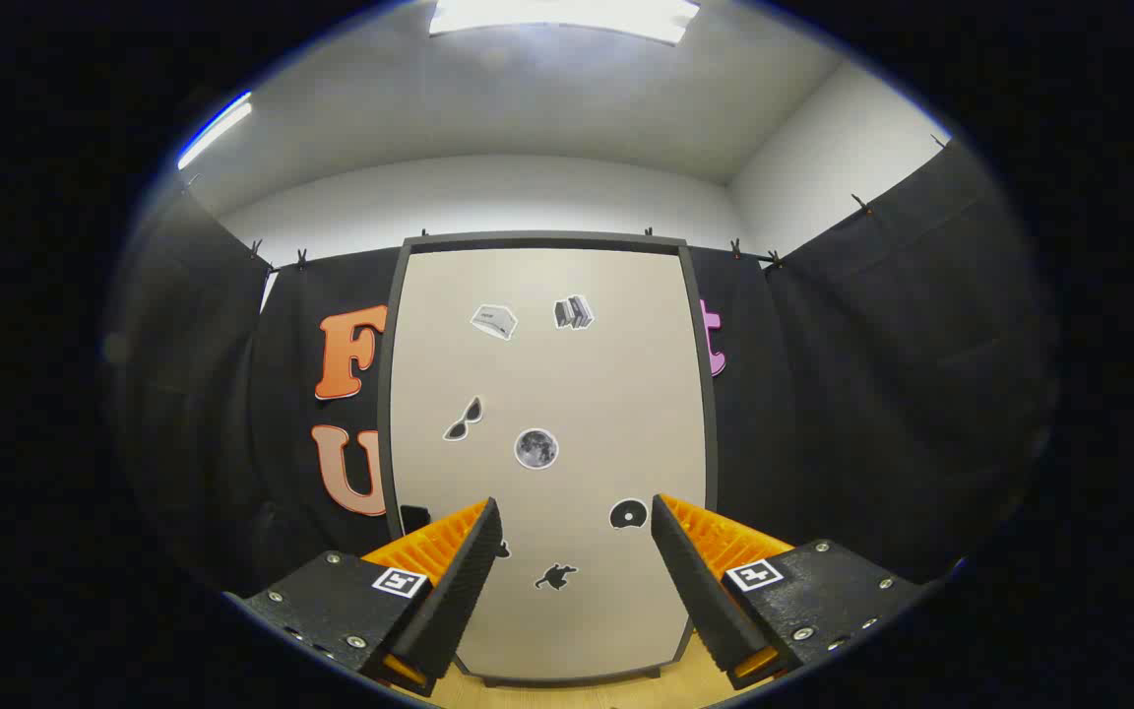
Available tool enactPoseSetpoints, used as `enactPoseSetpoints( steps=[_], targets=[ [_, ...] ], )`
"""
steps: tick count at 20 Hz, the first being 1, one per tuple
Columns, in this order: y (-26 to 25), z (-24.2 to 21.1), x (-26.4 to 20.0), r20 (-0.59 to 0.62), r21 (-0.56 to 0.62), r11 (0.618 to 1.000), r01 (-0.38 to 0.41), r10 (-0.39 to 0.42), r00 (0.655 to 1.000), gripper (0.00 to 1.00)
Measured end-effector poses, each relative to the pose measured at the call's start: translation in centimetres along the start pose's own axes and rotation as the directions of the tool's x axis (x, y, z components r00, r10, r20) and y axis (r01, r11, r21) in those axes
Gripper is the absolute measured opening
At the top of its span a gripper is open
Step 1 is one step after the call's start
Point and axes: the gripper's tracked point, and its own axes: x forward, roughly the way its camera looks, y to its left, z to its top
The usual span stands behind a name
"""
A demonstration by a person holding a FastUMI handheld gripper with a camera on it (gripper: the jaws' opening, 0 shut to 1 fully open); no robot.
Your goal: Open the shoe cabinet door, grab the shoes and put them into the shoe cabinet, then close the shoe cabinet door.
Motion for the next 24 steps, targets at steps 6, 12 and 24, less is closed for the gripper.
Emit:
enactPoseSetpoints(
  steps=[6,12,24],
  targets=[
    [-0.2,0.7,0.4,0.018,0.008,1.000,-0.002,0.002,1.000,0.95],
    [-1.4,0.3,0.3,0.008,0.004,1.000,0.012,-0.012,1.000,0.95],
    [0.1,-2.4,1.2,-0.041,0.021,0.999,-0.035,0.036,0.998,0.95]
  ],
)
